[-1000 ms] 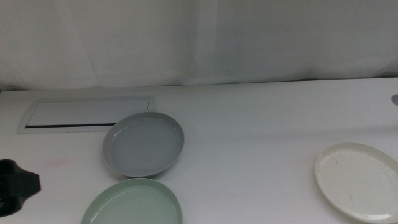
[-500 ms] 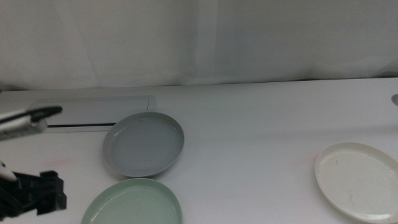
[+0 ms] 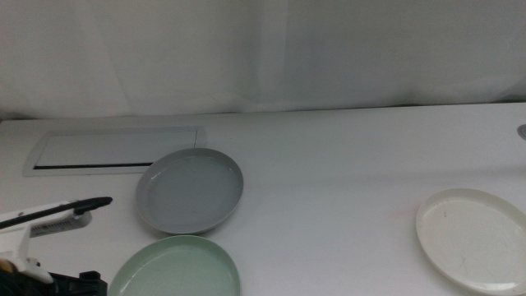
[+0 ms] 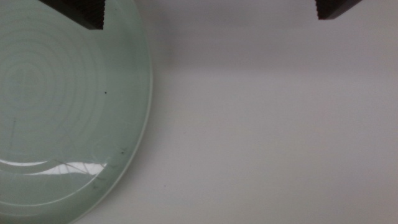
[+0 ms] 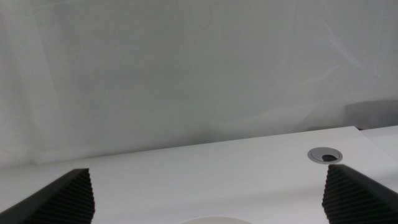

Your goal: Stack the three bowls on top of each other.

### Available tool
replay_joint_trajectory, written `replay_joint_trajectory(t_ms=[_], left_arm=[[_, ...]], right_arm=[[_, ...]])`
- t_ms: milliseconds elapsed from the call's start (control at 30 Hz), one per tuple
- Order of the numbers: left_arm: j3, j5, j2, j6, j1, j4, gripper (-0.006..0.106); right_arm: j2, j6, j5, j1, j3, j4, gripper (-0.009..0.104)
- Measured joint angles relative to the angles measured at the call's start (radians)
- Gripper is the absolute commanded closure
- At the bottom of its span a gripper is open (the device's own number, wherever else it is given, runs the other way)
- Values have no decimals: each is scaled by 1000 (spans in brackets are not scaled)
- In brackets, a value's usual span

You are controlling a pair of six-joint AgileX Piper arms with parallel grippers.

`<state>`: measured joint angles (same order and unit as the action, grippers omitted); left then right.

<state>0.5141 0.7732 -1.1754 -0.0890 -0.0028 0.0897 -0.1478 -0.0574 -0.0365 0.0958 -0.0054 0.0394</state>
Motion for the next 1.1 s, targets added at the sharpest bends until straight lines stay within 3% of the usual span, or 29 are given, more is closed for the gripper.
replay_joint_trajectory(t_ms=[200,400,600,667,733,867,1100], left_arm=[[0,-72,-104,-63,-122,-12,13],[0,-127,-248,-281,-273,-149,13],[19,-205,-324,-379,-301,-171,18],[27,-229,-337,-389,-301,-176,28],[29,-252,-348,-394,-301,-186,45],[33,-286,-357,-401,-301,-200,101],[35,-269,-352,-390,-299,-237,103]], right_arm=[[0,0,0,0,0,0,-8],[0,0,-1,0,0,0,-8],[0,0,-3,0,0,0,-8],[0,0,-3,0,0,0,-8],[0,0,-3,0,0,0,-8],[0,-2,-5,0,0,2,-8],[0,-2,-7,-2,0,2,-8]])
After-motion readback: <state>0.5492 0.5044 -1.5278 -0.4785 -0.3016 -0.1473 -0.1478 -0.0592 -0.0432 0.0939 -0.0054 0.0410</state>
